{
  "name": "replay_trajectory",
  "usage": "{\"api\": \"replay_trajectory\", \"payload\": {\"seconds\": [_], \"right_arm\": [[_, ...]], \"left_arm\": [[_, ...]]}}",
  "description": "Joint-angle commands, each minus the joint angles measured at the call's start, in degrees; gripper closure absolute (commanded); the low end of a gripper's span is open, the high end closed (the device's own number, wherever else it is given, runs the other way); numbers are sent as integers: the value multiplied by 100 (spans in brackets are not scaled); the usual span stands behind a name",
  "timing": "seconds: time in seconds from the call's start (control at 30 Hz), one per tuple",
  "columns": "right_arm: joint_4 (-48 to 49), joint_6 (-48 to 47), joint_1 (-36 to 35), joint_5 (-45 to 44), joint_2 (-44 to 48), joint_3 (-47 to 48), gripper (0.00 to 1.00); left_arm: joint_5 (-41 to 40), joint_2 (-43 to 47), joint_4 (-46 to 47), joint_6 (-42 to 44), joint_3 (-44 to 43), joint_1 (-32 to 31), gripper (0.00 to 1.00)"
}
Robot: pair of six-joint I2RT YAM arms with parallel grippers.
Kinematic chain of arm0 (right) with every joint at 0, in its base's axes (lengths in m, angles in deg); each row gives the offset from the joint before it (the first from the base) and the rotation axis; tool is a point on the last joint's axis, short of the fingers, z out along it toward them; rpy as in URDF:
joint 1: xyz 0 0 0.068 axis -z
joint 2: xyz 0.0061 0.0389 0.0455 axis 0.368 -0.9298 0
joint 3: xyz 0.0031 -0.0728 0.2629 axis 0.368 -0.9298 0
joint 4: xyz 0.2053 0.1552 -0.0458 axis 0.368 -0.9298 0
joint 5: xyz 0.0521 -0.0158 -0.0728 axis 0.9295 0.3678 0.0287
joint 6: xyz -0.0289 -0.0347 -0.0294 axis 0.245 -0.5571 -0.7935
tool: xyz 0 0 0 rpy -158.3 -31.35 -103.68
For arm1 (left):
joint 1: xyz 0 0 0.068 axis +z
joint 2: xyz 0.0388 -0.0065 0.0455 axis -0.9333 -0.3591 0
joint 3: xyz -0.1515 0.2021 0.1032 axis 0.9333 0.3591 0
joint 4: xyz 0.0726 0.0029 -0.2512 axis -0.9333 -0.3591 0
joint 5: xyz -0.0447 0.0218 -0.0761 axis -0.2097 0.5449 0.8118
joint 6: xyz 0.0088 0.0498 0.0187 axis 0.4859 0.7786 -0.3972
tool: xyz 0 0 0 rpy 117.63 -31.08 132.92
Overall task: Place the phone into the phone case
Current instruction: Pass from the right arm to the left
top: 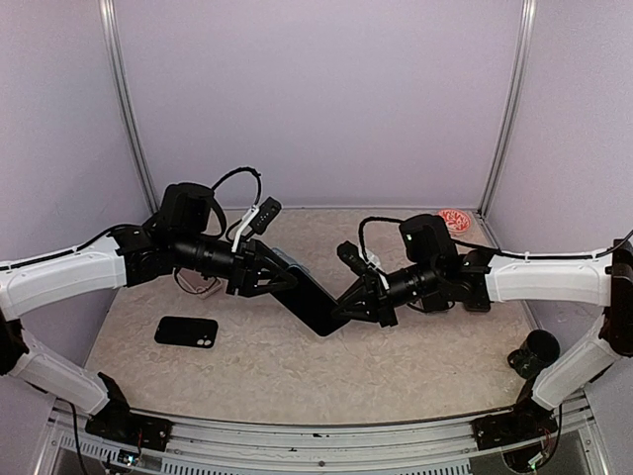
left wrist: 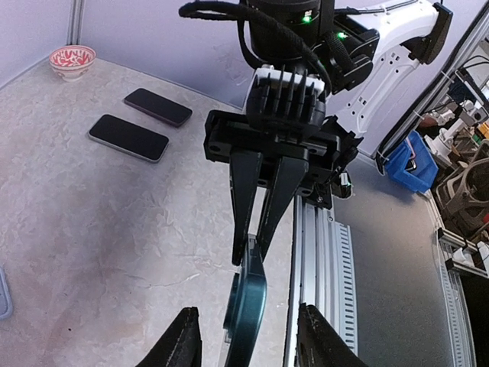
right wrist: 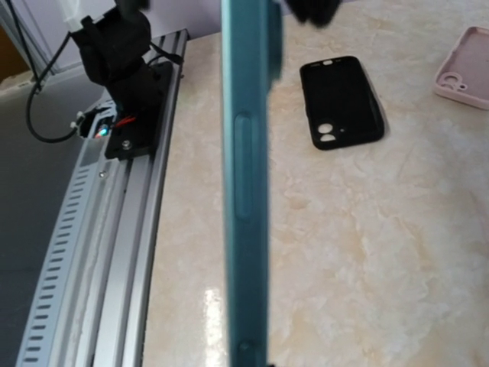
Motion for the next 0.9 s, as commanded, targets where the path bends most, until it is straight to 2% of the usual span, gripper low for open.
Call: {"api": "replay_trajectory", "payload": {"seconds": [0.0, 0.1, 0.23, 0.6, 0.8, 0.87], "right_arm": [[117, -106, 79, 448, -74, 277, 100], [82, -124, 92, 495, -115, 306, 100], [67, -146, 101, 501, -157, 337, 100], [6, -176, 140, 593, -259, 374, 100], [2, -158, 201, 631, -301, 424, 100], [17, -124, 227, 641, -318, 431, 97]], "left_arm": [[157, -151, -167, 115, -183, -74, 58], [162, -201, -252, 153, -221, -94, 59], [162, -249, -279, 153, -241, -127, 67], [163, -301, -280, 190, -241, -173, 99], [120, -290, -279, 199, -250, -173, 100], [27, -275, -275, 199, -250, -173, 100]]}}
